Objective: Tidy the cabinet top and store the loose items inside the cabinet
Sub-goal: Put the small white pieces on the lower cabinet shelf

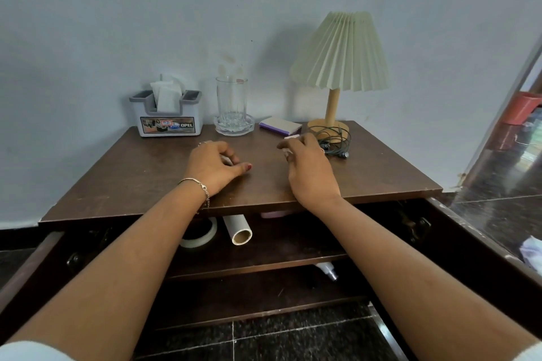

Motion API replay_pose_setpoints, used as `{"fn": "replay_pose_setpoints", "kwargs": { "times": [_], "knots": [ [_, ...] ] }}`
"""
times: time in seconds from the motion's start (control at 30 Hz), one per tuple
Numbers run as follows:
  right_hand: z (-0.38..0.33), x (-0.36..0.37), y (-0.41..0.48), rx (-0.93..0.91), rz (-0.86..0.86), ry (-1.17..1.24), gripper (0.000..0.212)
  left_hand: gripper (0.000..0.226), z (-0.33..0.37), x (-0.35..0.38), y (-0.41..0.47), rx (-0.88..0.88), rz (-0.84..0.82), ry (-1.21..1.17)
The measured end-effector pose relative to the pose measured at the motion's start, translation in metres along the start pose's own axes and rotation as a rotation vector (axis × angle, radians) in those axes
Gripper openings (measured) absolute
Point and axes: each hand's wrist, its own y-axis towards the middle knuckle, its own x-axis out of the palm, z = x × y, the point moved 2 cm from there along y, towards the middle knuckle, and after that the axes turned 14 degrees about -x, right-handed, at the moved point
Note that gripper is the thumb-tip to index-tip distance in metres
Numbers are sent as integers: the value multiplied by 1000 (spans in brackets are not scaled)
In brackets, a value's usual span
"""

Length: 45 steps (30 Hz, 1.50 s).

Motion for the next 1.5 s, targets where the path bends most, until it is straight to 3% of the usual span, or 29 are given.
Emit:
{"fn": "replay_pose_setpoints", "kwargs": {
  "times": [0.2, 0.3, 0.43, 0.6, 0.77, 0.9, 1.03, 1.13, 1.27, 1.37, 1.5],
  "knots": [
    [-16, -24, -48, 483, 500, 579, 17, 18, -7, -7, -12, -84, 33, -160],
    [-28, -31, -74, 571, 565, 762, 14, 20, -9, -10, -19, -84, 48, -213],
    [-31, -26, -106, 682, 532, 911, 9, 25, 0, -15, -37, -94, 7, -389],
    [-23, -7, -138, 795, 510, 917, 8, 30, 15, -6, -91, -61, -114, -652],
    [-9, 14, -177, 883, 451, 918, 8, 27, 11, 24, -142, -88, -349, -758],
    [13, 37, -221, 1037, 407, 867, 20, 21, -16, 78, -174, -263, -604, -655],
    [37, 61, -262, 1161, 357, 803, 19, 17, -48, 138, -192, -610, -761, -652],
    [53, 79, -281, 1228, 314, 804, 8, 19, -70, 180, -191, -776, -769, -628],
    [75, 108, -291, 1282, 223, 744, 5, 28, -92, 229, -185, -789, -689, -480],
    [91, 132, -286, 1250, 155, 666, 8, 30, -108, 251, -178, -766, -620, -378],
    [106, 158, -272, 1131, 46, 473, 14, 32, -125, 268, -157, -851, -503, -446]
  ]
}}
